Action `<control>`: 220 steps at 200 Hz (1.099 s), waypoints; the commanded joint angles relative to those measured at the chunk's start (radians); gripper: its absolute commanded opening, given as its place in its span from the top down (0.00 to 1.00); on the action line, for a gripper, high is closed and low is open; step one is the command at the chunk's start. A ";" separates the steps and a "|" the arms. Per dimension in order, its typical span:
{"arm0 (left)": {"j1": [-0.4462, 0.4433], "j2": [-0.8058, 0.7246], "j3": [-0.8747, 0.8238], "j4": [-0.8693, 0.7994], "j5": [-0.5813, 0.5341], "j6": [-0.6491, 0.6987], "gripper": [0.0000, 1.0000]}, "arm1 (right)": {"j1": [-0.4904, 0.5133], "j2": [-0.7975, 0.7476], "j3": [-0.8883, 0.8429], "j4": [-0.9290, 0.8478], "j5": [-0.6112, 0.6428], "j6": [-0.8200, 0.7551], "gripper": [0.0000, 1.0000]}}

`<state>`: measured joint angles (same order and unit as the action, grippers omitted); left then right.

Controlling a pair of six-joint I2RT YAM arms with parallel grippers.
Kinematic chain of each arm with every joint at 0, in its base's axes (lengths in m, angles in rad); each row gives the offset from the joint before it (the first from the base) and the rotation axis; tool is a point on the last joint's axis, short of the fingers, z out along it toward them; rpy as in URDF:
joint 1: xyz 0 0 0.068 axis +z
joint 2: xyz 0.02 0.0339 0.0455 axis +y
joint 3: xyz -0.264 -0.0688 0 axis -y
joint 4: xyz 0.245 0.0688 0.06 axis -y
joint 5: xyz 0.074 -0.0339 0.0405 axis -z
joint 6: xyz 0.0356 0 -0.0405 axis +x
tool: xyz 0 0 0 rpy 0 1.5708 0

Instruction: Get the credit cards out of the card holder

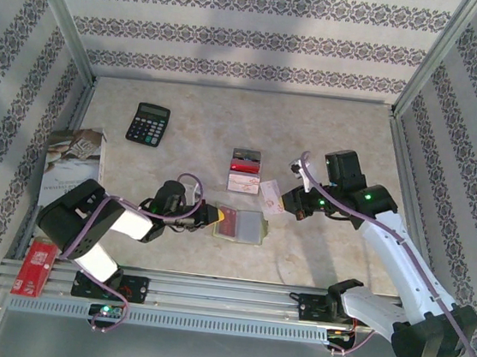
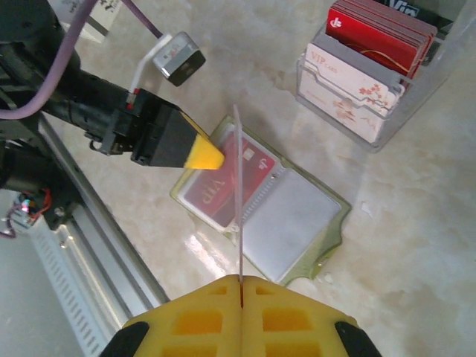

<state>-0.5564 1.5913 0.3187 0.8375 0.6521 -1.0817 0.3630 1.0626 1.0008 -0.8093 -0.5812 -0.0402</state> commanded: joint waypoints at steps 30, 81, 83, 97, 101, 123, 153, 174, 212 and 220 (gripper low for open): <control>-0.011 -0.072 0.009 -0.057 -0.026 0.059 0.60 | 0.010 0.013 0.057 -0.069 0.079 -0.096 1.00; 0.014 -0.353 0.069 -0.506 -0.113 0.228 0.29 | 0.010 0.033 0.082 -0.111 0.103 -0.165 1.00; 0.016 -0.366 0.072 -0.523 -0.115 0.236 0.29 | 0.010 0.034 0.085 -0.113 0.102 -0.171 1.00; 0.036 -0.453 0.101 -0.649 -0.123 0.299 0.28 | 0.011 0.040 0.098 -0.133 0.096 -0.207 1.00; 0.039 -0.474 0.111 -0.677 -0.123 0.323 0.28 | 0.011 0.043 0.105 -0.139 0.091 -0.218 1.00; 0.045 -0.587 0.175 -0.809 -0.099 0.478 0.29 | 0.022 0.051 0.128 -0.169 0.069 -0.284 1.00; 0.045 -0.671 0.235 -0.802 0.029 0.670 0.28 | 0.072 0.059 0.151 -0.194 0.100 -0.379 1.00; 0.042 -0.688 0.241 -0.701 0.134 0.790 0.28 | 0.109 0.068 0.168 -0.203 0.126 -0.438 1.00; 0.028 -0.682 0.283 -0.700 0.247 1.072 0.27 | 0.206 0.112 0.217 -0.254 0.220 -0.544 1.00; 0.025 -0.671 0.305 -0.742 0.249 1.126 0.27 | 0.225 0.127 0.232 -0.271 0.239 -0.567 1.00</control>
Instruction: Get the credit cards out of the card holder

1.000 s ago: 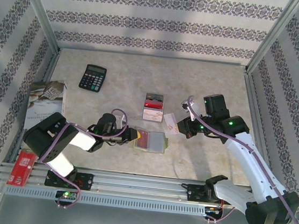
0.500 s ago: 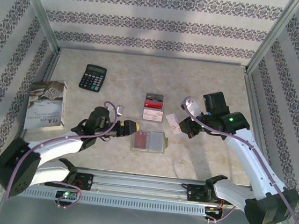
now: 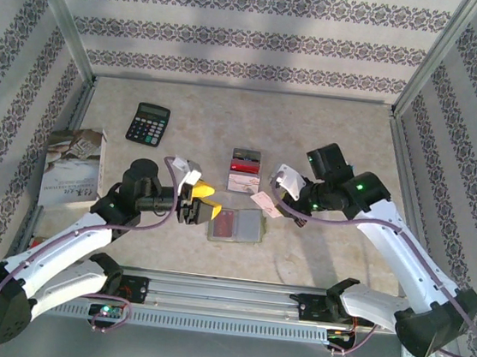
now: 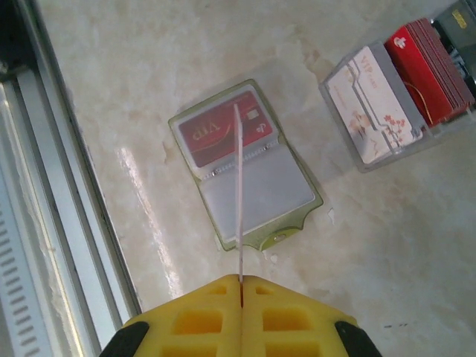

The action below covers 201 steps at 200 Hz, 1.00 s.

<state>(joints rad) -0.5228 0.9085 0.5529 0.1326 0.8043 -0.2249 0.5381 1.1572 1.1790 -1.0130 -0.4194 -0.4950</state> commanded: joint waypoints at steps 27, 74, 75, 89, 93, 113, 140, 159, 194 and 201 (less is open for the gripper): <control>-0.036 0.042 0.144 -0.173 0.096 0.429 0.30 | 0.093 0.078 0.108 -0.113 0.135 -0.168 1.00; -0.065 0.112 0.188 -0.186 0.133 0.501 0.34 | 0.180 0.111 0.176 -0.099 0.153 -0.221 1.00; -0.066 0.114 0.188 -0.186 0.132 0.503 0.34 | 0.182 0.112 0.177 -0.099 0.153 -0.223 1.00; -0.079 0.142 0.198 -0.181 0.138 0.519 0.37 | 0.204 0.125 0.195 -0.099 0.151 -0.233 1.00; -0.083 0.150 0.200 -0.178 0.138 0.518 0.37 | 0.209 0.129 0.202 -0.100 0.151 -0.237 1.00; -0.102 0.178 0.206 -0.151 0.129 0.518 0.38 | 0.232 0.148 0.223 -0.105 0.158 -0.250 1.00; -0.112 0.207 0.211 -0.121 0.125 0.501 0.42 | 0.256 0.171 0.252 -0.117 0.166 -0.257 1.00; -0.118 0.223 0.211 -0.106 0.123 0.495 0.45 | 0.265 0.177 0.261 -0.118 0.166 -0.258 1.00; -0.128 0.250 0.224 -0.081 0.126 0.478 0.61 | 0.278 0.182 0.266 -0.114 0.160 -0.250 1.00; -0.129 0.254 0.226 -0.082 0.124 0.478 0.66 | 0.279 0.182 0.266 -0.114 0.159 -0.247 1.00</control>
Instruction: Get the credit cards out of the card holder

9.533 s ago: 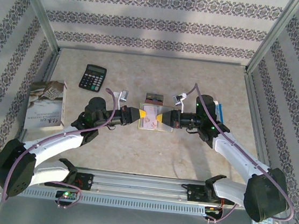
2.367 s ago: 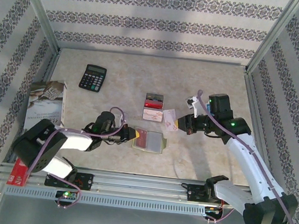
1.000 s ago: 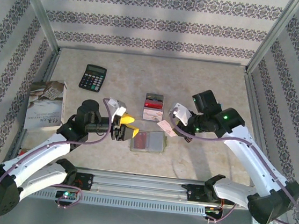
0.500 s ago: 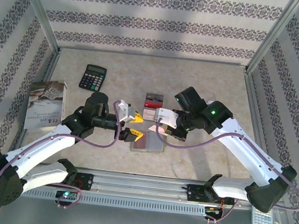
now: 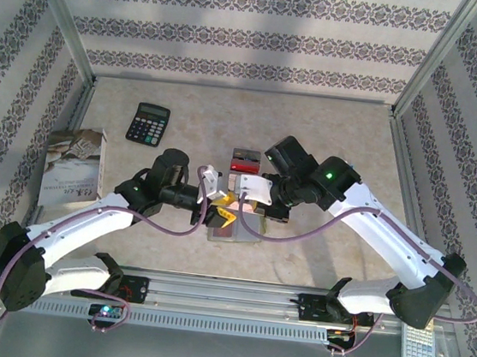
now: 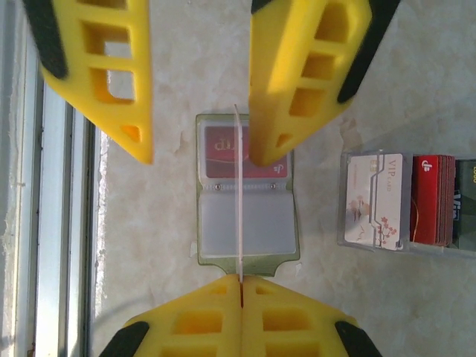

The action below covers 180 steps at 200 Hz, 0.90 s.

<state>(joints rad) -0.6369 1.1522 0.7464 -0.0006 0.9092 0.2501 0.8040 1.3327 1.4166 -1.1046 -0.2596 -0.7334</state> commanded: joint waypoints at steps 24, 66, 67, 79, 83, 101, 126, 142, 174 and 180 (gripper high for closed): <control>-0.020 0.012 0.031 0.059 -0.002 0.004 0.82 | 0.014 0.004 0.025 -0.015 -0.014 0.004 1.00; -0.030 -0.009 0.006 0.098 -0.039 0.000 1.00 | 0.000 -0.004 0.021 -0.007 -0.037 0.017 1.00; -0.030 -0.010 0.006 0.099 -0.040 0.000 1.00 | -0.001 -0.003 0.021 -0.006 -0.038 0.016 1.00; -0.033 -0.018 -0.003 0.113 -0.051 -0.004 1.00 | -0.013 -0.011 0.022 -0.002 -0.064 0.027 0.98; -0.033 -0.021 -0.006 0.119 -0.055 -0.008 1.00 | -0.016 -0.013 0.023 -0.001 -0.070 0.031 0.94; -0.039 -0.032 -0.024 0.156 -0.065 -0.025 1.00 | -0.037 -0.030 0.030 -0.001 -0.111 0.041 0.77; -0.056 -0.040 -0.060 0.232 -0.096 -0.049 1.00 | -0.058 -0.046 0.043 -0.006 -0.140 0.059 0.54; -0.070 -0.042 -0.086 0.277 -0.122 -0.052 1.00 | -0.059 -0.038 0.060 -0.036 -0.138 0.060 0.51; -0.087 -0.037 -0.112 0.325 -0.159 -0.042 1.00 | -0.056 -0.015 0.091 -0.086 -0.122 0.055 0.51; -0.089 -0.037 -0.117 0.335 -0.161 -0.042 1.00 | -0.054 -0.013 0.093 -0.090 -0.121 0.054 0.51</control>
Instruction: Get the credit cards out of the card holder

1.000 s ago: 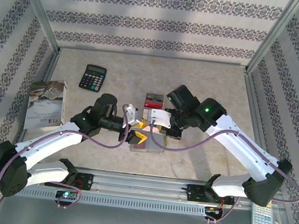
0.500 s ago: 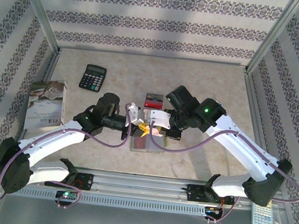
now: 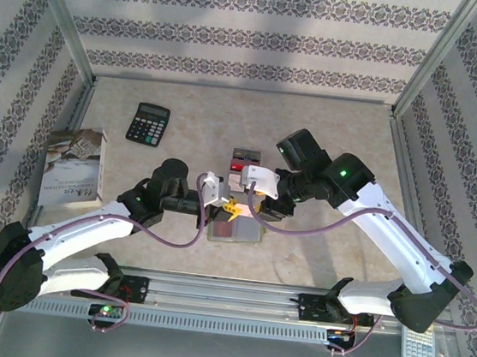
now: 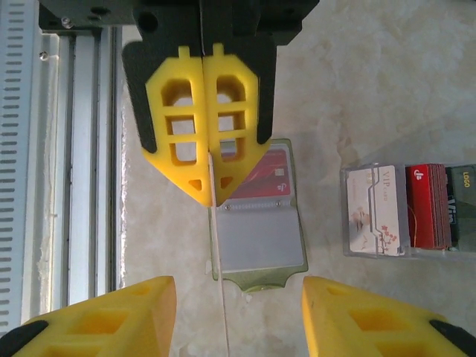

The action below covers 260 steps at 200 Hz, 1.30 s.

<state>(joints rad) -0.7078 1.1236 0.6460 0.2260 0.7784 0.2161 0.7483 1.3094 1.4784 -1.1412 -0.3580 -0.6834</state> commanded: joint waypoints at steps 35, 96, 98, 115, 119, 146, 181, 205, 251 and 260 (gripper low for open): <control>-0.021 -0.008 -0.027 0.134 -0.036 -0.004 1.00 | 0.009 0.038 0.049 -0.067 -0.025 0.004 0.52; -0.021 -0.006 -0.029 0.148 -0.040 -0.001 1.00 | 0.017 0.079 0.062 -0.066 -0.027 -0.003 0.66; -0.021 -0.007 -0.029 0.149 -0.040 -0.002 1.00 | 0.018 0.078 0.062 -0.066 -0.028 -0.003 0.67; -0.021 -0.007 -0.033 0.154 -0.047 -0.001 1.00 | 0.017 0.078 0.060 -0.066 -0.025 -0.005 0.75; -0.021 -0.008 -0.033 0.154 -0.049 -0.002 1.00 | 0.017 0.078 0.059 -0.066 -0.024 -0.005 0.77; -0.022 -0.008 -0.037 0.159 -0.051 -0.003 1.00 | 0.017 0.077 0.056 -0.066 -0.012 -0.007 0.90; -0.021 -0.016 -0.043 0.145 -0.057 -0.006 0.87 | 0.015 0.078 0.054 -0.063 0.017 -0.014 1.00; -0.021 -0.047 -0.073 0.142 -0.097 -0.026 0.59 | 0.012 0.088 0.055 -0.064 0.041 -0.022 1.00; -0.021 -0.235 -0.189 0.078 -0.316 -0.098 0.37 | -0.006 0.127 0.053 -0.025 0.110 -0.055 1.00; -0.021 -0.281 -0.200 0.028 -0.395 -0.123 0.37 | -0.007 0.147 0.051 -0.014 0.143 -0.069 1.00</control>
<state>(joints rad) -0.7200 0.9440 0.4732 0.3305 0.5732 0.1581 0.7494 1.4193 1.5101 -1.1786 -0.2939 -0.7055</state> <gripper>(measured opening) 0.624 0.059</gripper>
